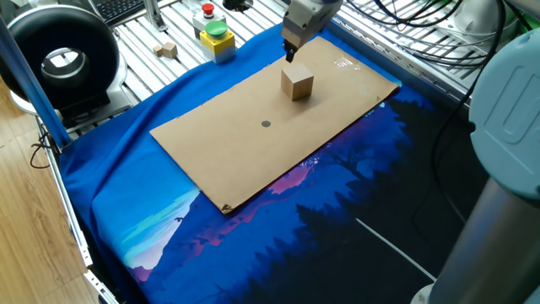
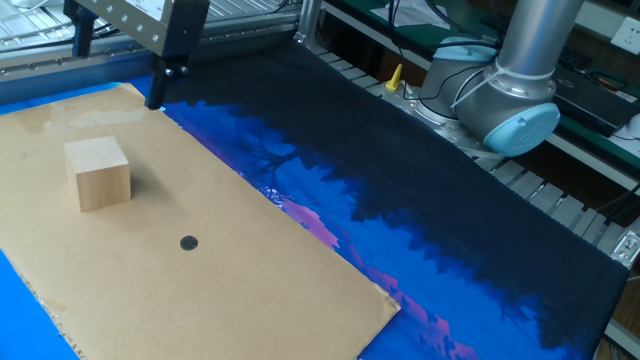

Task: Grab the block and place it at the designated location

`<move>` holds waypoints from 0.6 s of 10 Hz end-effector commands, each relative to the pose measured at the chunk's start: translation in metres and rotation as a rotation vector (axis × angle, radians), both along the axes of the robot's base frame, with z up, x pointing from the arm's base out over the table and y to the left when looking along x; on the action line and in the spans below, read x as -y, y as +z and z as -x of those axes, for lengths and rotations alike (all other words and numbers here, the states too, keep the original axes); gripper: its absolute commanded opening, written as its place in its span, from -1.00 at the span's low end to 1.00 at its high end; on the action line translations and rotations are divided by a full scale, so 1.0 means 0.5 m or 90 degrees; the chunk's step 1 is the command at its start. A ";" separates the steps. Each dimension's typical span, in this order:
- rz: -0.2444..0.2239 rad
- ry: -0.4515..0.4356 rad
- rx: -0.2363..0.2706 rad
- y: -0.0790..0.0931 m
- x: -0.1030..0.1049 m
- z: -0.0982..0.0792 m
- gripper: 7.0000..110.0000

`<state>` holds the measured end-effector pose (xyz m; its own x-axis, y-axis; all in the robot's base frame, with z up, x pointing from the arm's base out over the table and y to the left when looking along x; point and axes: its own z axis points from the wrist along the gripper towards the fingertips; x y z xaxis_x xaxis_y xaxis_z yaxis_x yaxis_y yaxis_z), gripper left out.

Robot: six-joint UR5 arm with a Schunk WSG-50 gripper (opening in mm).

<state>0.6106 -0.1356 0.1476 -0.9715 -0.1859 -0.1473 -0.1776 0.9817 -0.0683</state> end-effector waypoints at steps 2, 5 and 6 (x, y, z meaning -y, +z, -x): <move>-0.006 -0.045 -0.033 -0.003 0.002 0.028 0.94; 0.011 -0.046 -0.015 0.000 0.016 0.014 0.57; 0.014 -0.035 -0.017 0.000 0.017 0.016 0.57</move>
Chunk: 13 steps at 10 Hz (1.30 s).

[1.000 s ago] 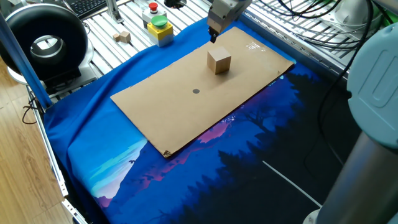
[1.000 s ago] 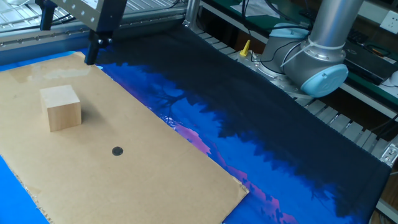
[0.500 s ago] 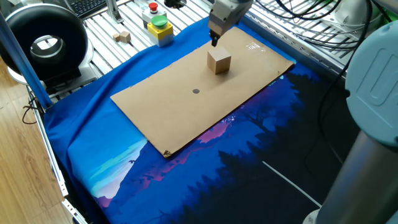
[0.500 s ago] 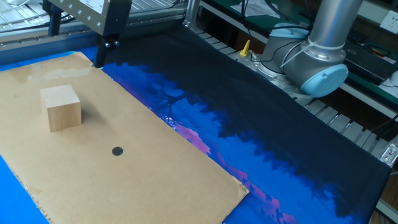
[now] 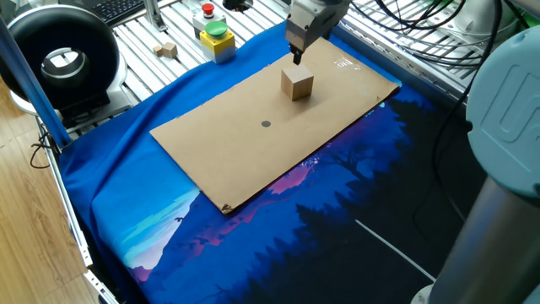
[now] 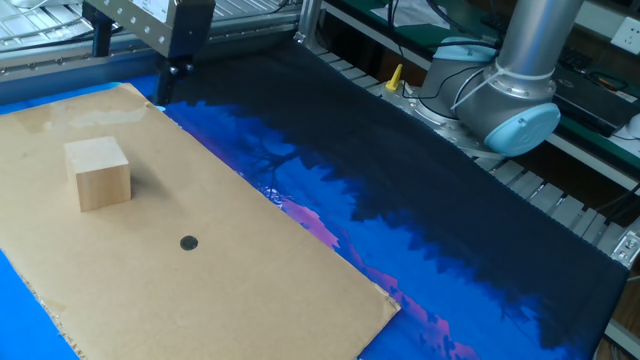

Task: Grab the block and place it at the designated location

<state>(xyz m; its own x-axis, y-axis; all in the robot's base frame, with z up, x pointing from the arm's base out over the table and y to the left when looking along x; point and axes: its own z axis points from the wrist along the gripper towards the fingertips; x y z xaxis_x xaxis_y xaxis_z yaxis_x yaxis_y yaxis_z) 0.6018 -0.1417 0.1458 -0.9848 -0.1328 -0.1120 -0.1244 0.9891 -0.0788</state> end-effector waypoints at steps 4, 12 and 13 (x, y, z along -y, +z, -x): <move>0.000 0.029 0.021 -0.101 0.050 -0.074 0.57; -0.060 -0.051 0.036 -0.070 -0.037 -0.108 0.94; -0.061 -0.068 0.033 -0.080 -0.034 -0.112 0.94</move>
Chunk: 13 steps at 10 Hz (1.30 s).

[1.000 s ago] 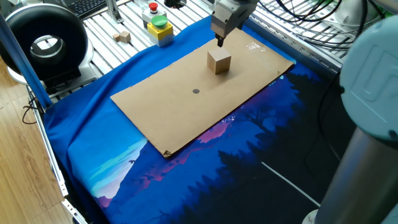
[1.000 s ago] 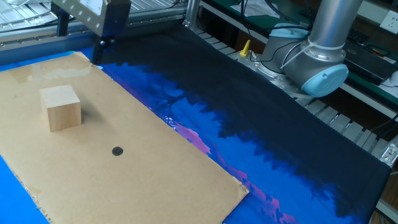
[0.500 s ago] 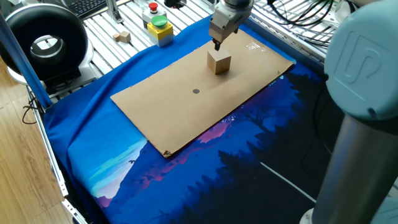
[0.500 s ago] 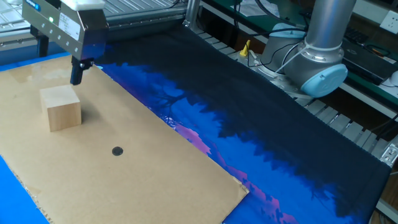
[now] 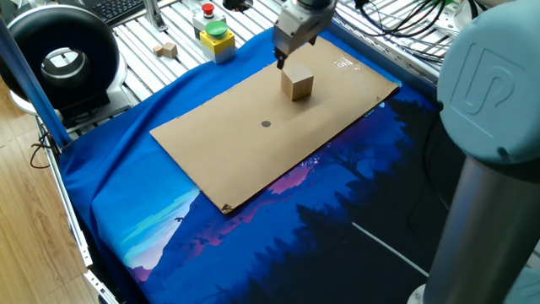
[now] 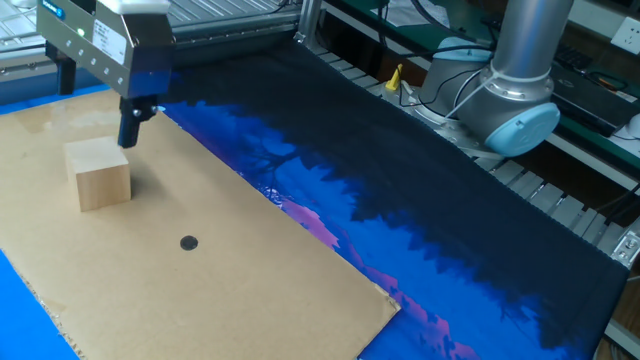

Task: Grab the block and place it at the designated location

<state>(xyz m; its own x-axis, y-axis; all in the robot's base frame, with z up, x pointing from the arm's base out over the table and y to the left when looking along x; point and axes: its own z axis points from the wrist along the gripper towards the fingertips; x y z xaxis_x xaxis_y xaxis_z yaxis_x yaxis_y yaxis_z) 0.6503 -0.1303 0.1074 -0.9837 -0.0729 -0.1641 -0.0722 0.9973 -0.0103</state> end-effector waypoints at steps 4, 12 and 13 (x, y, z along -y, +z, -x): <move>-0.051 -0.143 -0.011 -0.038 -0.015 -0.020 0.94; -0.008 -0.095 -0.023 -0.073 0.024 -0.011 0.94; -0.009 -0.088 -0.024 -0.079 0.026 -0.009 0.94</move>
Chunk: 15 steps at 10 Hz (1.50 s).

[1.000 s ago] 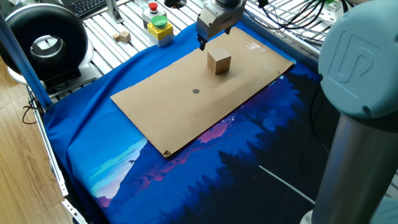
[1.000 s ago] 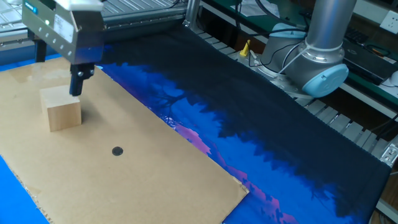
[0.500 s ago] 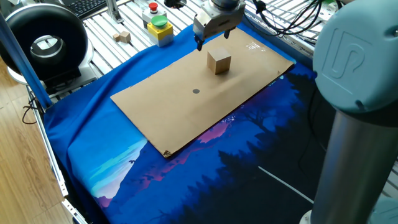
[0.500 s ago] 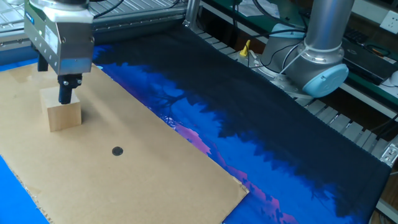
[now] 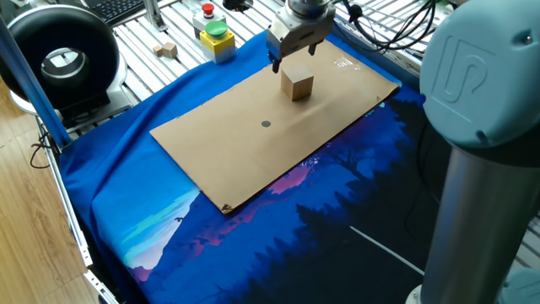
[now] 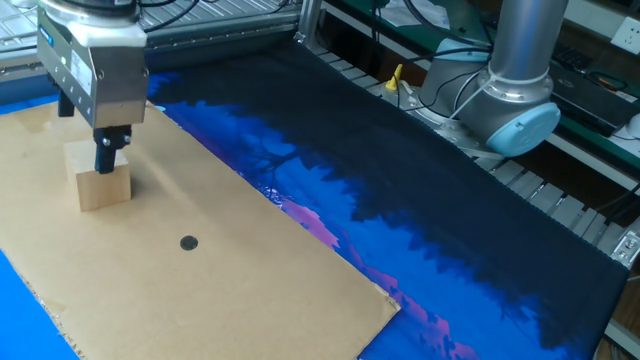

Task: Grab the block and place it at the designated location

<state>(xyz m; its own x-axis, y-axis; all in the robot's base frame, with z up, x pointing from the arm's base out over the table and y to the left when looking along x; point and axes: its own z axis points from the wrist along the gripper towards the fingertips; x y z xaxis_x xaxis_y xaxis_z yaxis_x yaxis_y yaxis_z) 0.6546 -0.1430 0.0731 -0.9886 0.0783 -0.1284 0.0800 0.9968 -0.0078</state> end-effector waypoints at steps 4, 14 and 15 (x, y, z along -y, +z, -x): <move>-0.006 0.019 0.008 -0.050 0.006 -0.008 0.94; -0.012 0.026 0.009 -0.083 -0.008 -0.012 0.57; -0.011 0.026 0.010 -0.086 -0.007 -0.013 0.57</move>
